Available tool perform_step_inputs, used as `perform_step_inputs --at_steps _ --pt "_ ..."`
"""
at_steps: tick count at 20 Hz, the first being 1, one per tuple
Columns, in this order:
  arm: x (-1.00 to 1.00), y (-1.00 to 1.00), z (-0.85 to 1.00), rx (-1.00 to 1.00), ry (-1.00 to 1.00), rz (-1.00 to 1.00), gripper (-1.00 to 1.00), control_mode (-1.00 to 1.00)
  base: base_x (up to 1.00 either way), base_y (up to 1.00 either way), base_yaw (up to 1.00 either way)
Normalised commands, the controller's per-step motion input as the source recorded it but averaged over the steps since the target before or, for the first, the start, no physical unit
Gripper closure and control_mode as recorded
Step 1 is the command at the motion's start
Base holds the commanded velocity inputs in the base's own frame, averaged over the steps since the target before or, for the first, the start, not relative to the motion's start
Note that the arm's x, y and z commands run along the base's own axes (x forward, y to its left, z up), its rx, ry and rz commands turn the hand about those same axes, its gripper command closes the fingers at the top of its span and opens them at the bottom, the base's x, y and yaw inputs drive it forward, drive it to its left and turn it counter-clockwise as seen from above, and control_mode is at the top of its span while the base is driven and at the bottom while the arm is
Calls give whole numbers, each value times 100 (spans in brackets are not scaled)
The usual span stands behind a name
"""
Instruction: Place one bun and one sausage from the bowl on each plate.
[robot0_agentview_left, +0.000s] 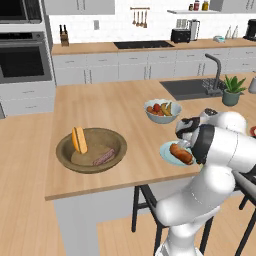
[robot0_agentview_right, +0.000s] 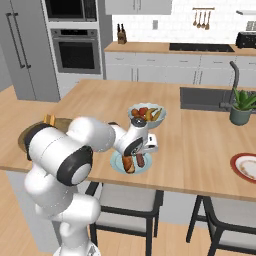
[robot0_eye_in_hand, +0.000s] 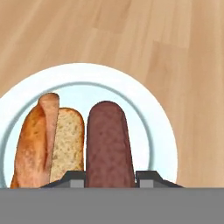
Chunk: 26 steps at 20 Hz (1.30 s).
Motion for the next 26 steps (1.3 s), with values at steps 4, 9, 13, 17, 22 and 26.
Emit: perform_step_inputs --at_steps 4,9,13,17,22,26 --pt "32 0 -36 0 2 0 100 -100 0 0 0" --pt "40 -4 -30 0 0 0 100 -100 0 0 0" --pt "23 -10 -35 0 0 0 100 -100 0 0 0" --pt "2 0 -59 0 0 0 -100 -100 0 0 0" --pt "0 34 -53 -4 0 0 -100 -100 0 0 0" --pt "0 95 -70 -14 0 0 -100 -100 0 0 0"
